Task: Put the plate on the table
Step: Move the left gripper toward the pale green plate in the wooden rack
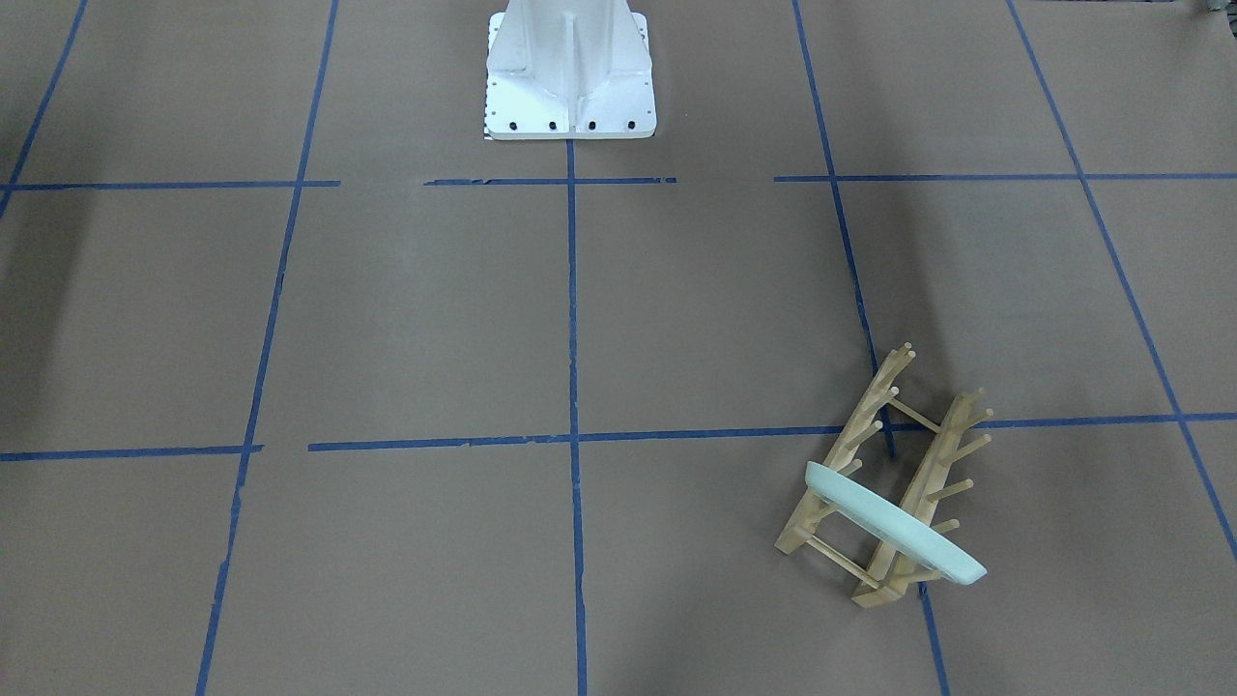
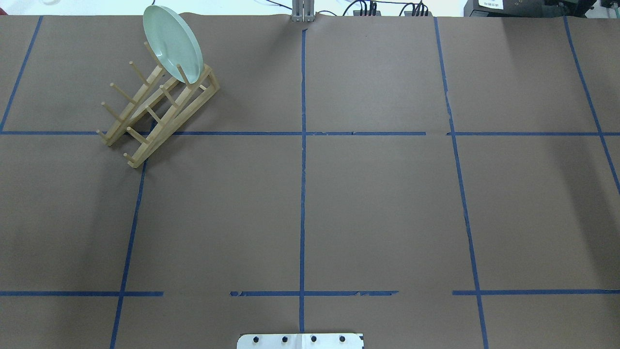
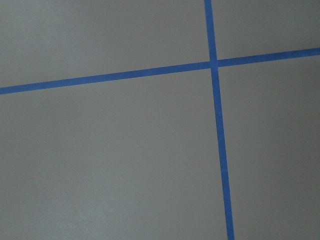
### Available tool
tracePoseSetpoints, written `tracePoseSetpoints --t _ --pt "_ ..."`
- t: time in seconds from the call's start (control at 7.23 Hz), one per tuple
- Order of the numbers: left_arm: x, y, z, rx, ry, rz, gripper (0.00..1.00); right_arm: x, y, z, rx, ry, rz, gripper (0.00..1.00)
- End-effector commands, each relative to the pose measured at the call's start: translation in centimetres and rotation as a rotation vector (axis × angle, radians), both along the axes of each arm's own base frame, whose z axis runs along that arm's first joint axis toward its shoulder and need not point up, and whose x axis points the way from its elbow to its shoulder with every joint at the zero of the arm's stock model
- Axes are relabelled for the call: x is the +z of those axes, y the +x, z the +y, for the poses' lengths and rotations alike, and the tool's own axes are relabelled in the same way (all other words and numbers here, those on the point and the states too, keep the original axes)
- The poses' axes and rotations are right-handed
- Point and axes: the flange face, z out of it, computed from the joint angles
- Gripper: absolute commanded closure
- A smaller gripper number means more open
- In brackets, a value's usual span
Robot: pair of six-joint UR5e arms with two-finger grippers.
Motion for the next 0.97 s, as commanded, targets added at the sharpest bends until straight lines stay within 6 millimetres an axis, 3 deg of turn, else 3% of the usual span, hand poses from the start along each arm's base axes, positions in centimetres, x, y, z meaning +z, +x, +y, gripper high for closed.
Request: tracePoseSetpoints --t 0.0,0.28,0.55,0.83 --pt "-2.0 0.2 -1.3 -0.001 0.040 0.005 0.00 0.0 0.0 0.0 0.000 0.001 0.000 0.00" --pt "-6.1 -0.1 -4.7 -0.008 0.117 0.004 0.00 0.0 0.0 0.0 0.001 0.000 0.000 0.00" --pt "-15.2 0.2 -10.9 -0.004 0.288 0.008 0.00 0.0 0.0 0.0 0.001 -0.001 0.000 0.00" --pt "-24.0 2.2 -13.9 -0.152 0.335 0.159 0.00 0.0 0.0 0.0 0.001 0.000 0.000 0.00"
